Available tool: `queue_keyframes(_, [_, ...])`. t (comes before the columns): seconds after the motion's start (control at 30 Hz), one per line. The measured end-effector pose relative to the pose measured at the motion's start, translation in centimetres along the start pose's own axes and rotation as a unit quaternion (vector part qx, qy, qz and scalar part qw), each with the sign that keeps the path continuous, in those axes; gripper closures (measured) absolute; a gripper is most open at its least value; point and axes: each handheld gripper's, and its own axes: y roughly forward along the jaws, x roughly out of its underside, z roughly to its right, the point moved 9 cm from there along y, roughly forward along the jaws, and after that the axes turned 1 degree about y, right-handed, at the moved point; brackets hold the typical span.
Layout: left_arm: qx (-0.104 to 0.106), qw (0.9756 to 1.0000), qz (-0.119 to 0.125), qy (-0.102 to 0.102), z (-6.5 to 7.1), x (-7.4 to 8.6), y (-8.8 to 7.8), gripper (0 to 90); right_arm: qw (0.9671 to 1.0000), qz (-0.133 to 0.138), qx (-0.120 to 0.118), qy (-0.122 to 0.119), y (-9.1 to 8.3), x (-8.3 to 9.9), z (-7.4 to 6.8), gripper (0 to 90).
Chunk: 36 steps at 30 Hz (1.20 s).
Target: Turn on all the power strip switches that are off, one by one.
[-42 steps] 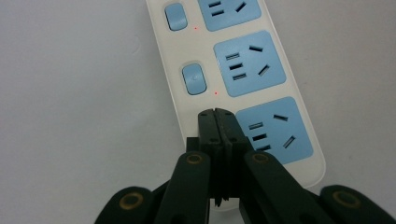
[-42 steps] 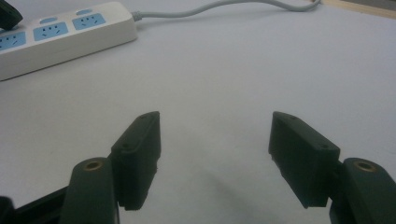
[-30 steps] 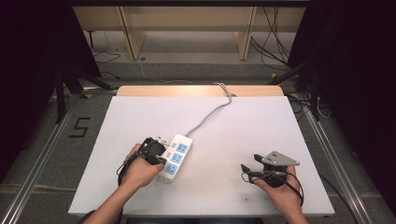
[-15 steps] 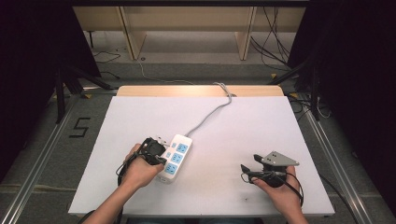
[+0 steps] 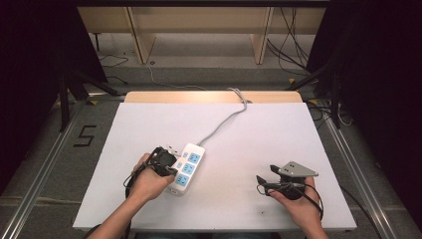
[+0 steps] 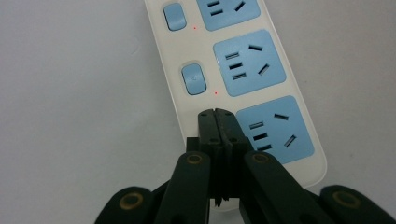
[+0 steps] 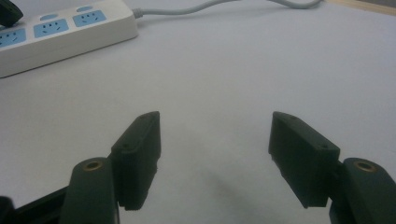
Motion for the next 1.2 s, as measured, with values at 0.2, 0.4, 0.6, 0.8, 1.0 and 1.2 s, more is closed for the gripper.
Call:
queue_keyframes(0.2, [-0.001,1.0000,0.002,0.002,-0.1,0.0,0.0,89.9,1.0000,0.000,-0.001,-0.001,0.0,0.0,0.0,35.2])
queue_keyframes(0.4, [-0.002,1.0000,0.006,0.002,-0.1,-0.1,-0.1,89.9,1.0000,-0.001,-0.001,-0.001,0.0,0.0,0.0,35.2])
queue_keyframes(0.6, [0.002,1.0000,0.005,0.000,-0.2,0.0,-0.1,89.9,1.0000,0.000,-0.002,-0.001,-0.1,0.0,0.0,35.2])
queue_keyframes(0.8, [0.004,0.9999,0.012,-0.005,-0.4,0.0,-0.3,89.8,1.0000,0.001,-0.002,-0.002,0.0,0.0,0.0,35.2])
queue_keyframes(1.0, [0.004,0.9995,0.029,-0.009,-0.6,-0.2,-0.8,89.8,1.0000,0.000,-0.001,-0.001,-0.1,0.0,0.0,35.2])
queue_keyframes(1.2, [0.005,0.9987,0.051,-0.005,-0.9,-0.4,-1.5,89.8,1.0000,0.001,-0.003,-0.001,0.0,0.0,-0.1,35.2])
